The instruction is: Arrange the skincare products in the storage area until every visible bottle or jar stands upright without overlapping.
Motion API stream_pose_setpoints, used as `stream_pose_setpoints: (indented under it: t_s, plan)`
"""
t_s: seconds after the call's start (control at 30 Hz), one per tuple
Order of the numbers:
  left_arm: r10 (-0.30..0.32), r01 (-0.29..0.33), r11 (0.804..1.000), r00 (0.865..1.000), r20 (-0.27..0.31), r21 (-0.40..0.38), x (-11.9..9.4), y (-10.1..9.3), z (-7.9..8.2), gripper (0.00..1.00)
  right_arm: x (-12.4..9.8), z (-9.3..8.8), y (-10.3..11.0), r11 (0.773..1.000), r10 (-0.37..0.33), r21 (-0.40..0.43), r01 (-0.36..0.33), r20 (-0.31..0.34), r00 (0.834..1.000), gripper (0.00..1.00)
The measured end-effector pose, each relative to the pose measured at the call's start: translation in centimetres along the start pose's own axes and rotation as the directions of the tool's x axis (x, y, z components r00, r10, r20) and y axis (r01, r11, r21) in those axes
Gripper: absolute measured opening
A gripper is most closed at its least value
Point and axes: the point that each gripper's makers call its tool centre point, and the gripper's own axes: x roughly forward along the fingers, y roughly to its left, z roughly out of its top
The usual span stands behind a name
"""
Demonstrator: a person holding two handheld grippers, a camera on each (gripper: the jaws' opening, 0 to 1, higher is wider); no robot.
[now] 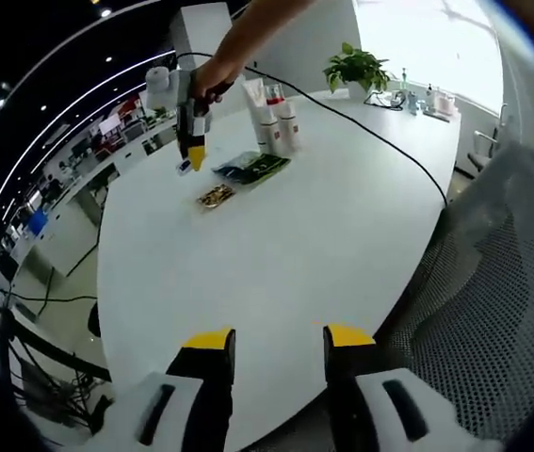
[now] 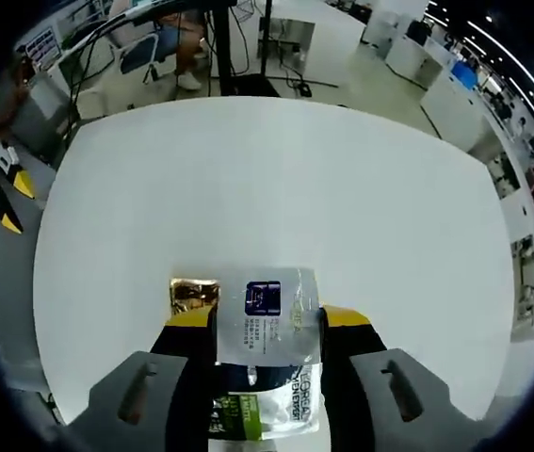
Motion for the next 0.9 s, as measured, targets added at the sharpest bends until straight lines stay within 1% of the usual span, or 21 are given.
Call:
stream_pose_setpoints:
  t_s: [0.3, 0.4, 0.57, 0.9]
  plan:
    - [-0.002, 0.002, 1.000, 1.000, -0.009, 0.002, 0.0, -0.1, -0.1, 0.39, 1.2, -0.5, 0.4, 1.000, 0.017, 0.004, -0.017, -0.015, 1.000, 0.41]
    - [-0.002, 0.002, 1.000, 1.000, -0.012, 0.002, 0.1, -0.1, -0.2, 0.38, 2.0, -1.0, -0.2, 1.000, 0.020, 0.008, -0.020, -0.024, 1.000, 0.41]
    - [-0.003, 0.003, 1.000, 1.000, -0.019, 0.004, 0.0, -0.2, -0.4, 0.37, 2.8, -1.6, -0.4, 1.000, 0.028, 0.015, -0.028, -0.035, 0.999, 0.41]
    - [0.000, 0.000, 1.000, 1.000, -0.026, 0.005, 0.1, -0.1, -0.5, 0.37, 4.1, -2.2, -0.7, 0.999, 0.042, 0.018, -0.042, -0.044, 0.998, 0.41]
